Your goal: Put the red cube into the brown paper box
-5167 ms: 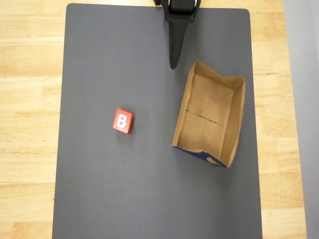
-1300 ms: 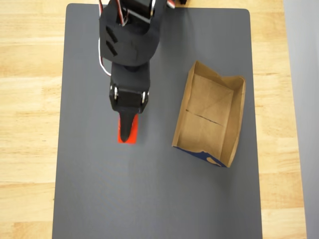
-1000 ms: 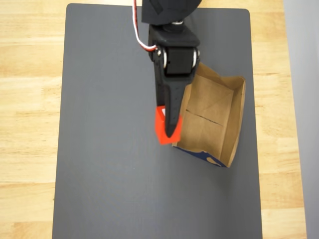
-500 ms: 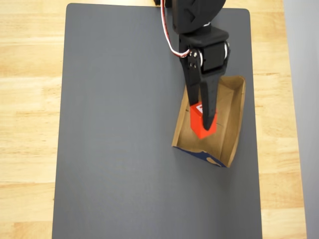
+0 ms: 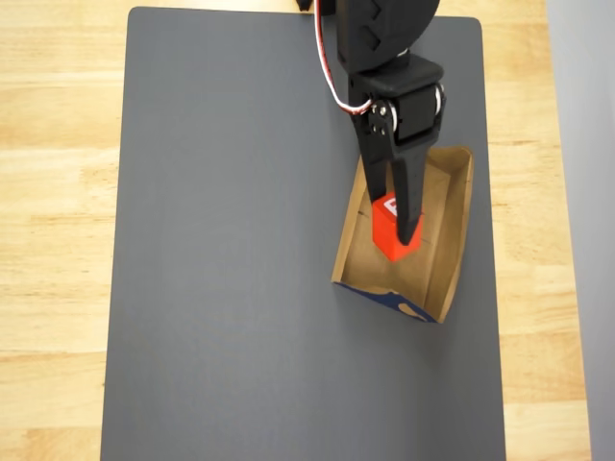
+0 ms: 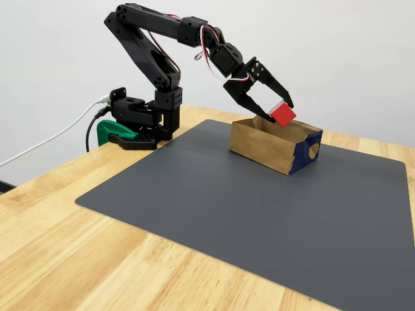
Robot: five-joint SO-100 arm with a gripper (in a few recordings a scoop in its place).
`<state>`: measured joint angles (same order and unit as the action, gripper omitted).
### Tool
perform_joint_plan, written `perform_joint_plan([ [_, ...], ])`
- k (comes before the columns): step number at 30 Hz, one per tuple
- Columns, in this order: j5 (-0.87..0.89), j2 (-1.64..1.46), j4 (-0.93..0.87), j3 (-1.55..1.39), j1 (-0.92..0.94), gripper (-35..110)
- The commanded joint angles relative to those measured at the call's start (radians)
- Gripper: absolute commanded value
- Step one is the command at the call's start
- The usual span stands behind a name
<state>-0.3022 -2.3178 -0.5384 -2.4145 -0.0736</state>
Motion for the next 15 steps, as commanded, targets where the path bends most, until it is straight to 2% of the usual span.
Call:
perform_joint_plan([
  [1,0.002,-0.002,-0.02,-0.005,-0.006,23],
  [4,0.009,0.005,-0.023,-0.006,-0.005,30],
  [9,0.006,-0.014,-0.028,-0.006,0.008,29],
  [15,0.023,-0.161,-0.081,-0.015,0.08,15],
])
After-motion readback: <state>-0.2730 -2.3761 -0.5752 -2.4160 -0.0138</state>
